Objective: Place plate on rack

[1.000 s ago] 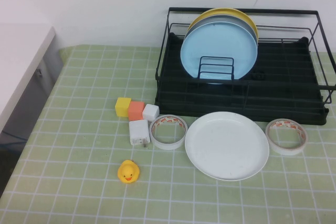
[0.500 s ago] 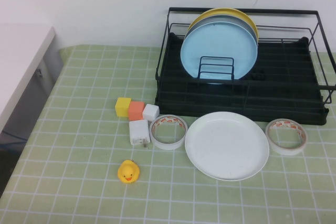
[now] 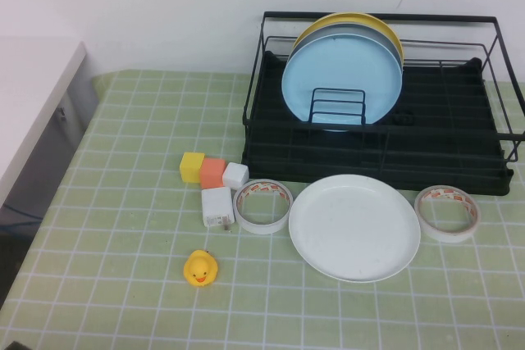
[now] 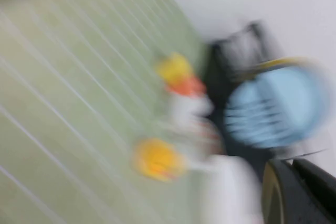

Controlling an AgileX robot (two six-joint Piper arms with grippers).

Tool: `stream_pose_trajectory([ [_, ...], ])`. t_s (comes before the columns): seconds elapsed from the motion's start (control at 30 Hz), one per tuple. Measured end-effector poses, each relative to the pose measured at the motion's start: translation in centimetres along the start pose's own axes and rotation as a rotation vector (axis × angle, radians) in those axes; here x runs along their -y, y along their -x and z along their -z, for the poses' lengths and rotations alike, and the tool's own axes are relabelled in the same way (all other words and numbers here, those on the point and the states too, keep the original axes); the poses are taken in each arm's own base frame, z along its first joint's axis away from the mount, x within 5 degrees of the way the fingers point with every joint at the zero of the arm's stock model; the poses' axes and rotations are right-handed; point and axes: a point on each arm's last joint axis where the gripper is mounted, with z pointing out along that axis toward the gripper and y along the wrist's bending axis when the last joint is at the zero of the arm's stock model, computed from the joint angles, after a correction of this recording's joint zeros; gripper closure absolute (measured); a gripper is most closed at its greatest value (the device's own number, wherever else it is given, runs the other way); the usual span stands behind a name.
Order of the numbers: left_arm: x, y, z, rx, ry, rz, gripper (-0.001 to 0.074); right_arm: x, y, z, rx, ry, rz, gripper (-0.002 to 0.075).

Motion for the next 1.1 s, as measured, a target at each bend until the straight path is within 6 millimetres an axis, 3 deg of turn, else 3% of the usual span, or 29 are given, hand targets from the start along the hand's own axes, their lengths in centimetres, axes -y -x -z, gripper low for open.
stream_pose_trajectory([
  [0.1, 0.8, -0.2, 0.0, -0.031, -0.084, 0.354, 0.0736, -1.1, -0.2, 0.0, -0.038, 0.120, -0.355, 0.0717],
  [0.2, 1.1, 0.3, 0.1, 0.002, -0.132, 0.469, 0.0736, -1.8, -0.1, 0.1, -0.050, 0.195, -0.532, 0.0717],
  [0.53, 1.4, 1.5, 0.2, 0.121, -0.192, 0.512, 0.0736, -1.7, 0.4, 0.1, 0.002, 0.209, -0.552, 0.0717],
  [0.67, 2.4, 1.2, 0.6, 0.053, -0.174, 0.217, 0.0736, -1.8, 0.5, 0.1, 0.015, 0.210, -0.457, 0.0717],
  [0.87, 6.8, 3.3, 1.5, -0.111, -0.094, -0.233, 0.0736, -1.8, 0.5, 0.2, 0.034, 0.208, -0.280, 0.0717],
  [1.1, 11.9, 7.7, -1.5, -0.272, -0.011, -0.602, 0.0736, -1.8, 0.5, 0.2, 0.033, 0.209, -0.252, 0.0717],
])
